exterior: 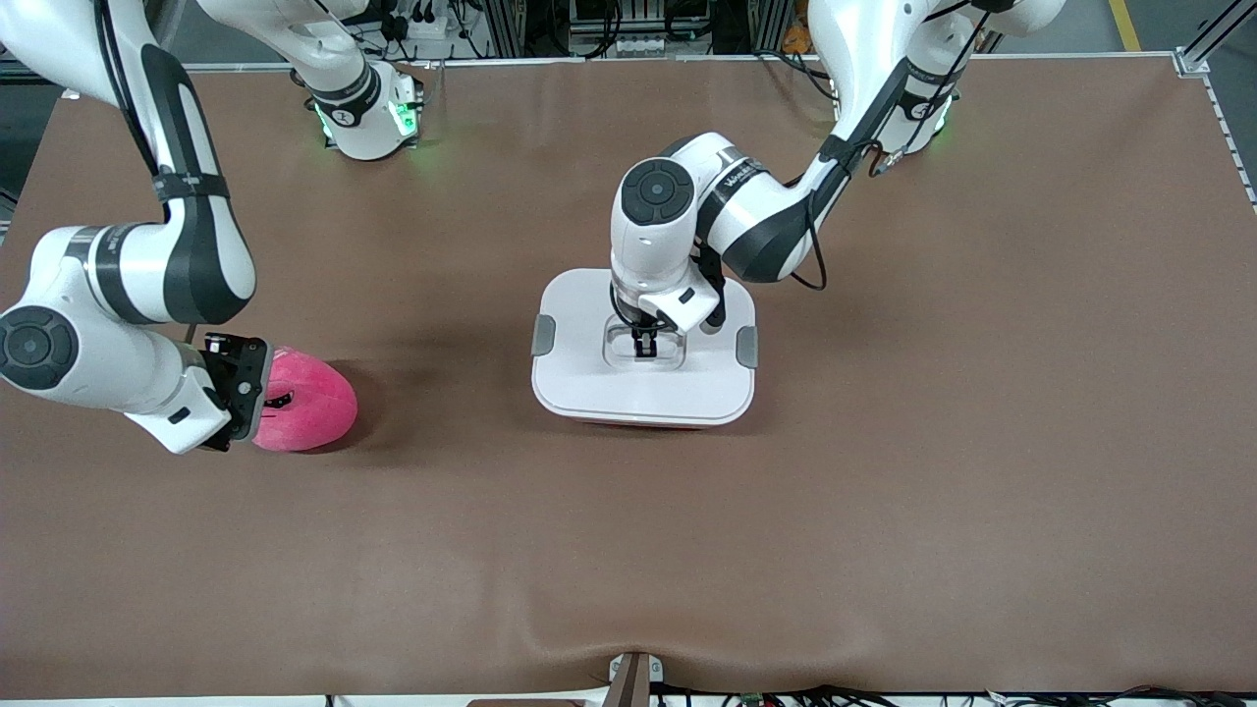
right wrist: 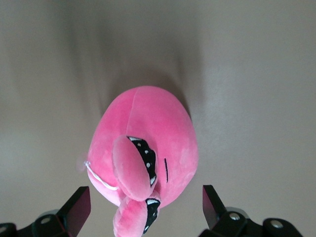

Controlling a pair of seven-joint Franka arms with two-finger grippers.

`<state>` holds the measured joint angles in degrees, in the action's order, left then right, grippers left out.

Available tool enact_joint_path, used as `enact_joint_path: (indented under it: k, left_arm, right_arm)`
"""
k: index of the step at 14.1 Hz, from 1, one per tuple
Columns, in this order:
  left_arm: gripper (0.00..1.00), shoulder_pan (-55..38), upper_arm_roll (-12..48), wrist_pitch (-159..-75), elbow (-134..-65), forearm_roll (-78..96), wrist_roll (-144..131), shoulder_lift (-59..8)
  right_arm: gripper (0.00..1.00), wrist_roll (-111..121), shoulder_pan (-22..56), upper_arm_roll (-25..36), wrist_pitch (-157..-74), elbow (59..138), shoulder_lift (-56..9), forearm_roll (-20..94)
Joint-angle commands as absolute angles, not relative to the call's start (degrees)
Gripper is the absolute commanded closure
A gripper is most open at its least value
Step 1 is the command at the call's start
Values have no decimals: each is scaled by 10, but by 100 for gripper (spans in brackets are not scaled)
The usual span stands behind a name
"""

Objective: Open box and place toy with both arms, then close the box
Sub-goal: 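Grasp the lid handle with the left gripper while the right gripper grasps the toy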

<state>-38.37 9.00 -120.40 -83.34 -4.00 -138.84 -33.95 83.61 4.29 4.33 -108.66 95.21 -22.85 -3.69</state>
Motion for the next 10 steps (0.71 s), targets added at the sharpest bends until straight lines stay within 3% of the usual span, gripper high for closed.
enact_joint_path:
  k: [1,10]
  left_arm:
    - [57,-392,84,-1206,-821,-55,-1402,-346]
    - [72,-388,84,-1206,-823,-55,-1403,-341]
  right_arm:
    - [0,877,33,36,-1089,954,-235,-13]
    - [0,899,23,35,-1092,988,-241,26]
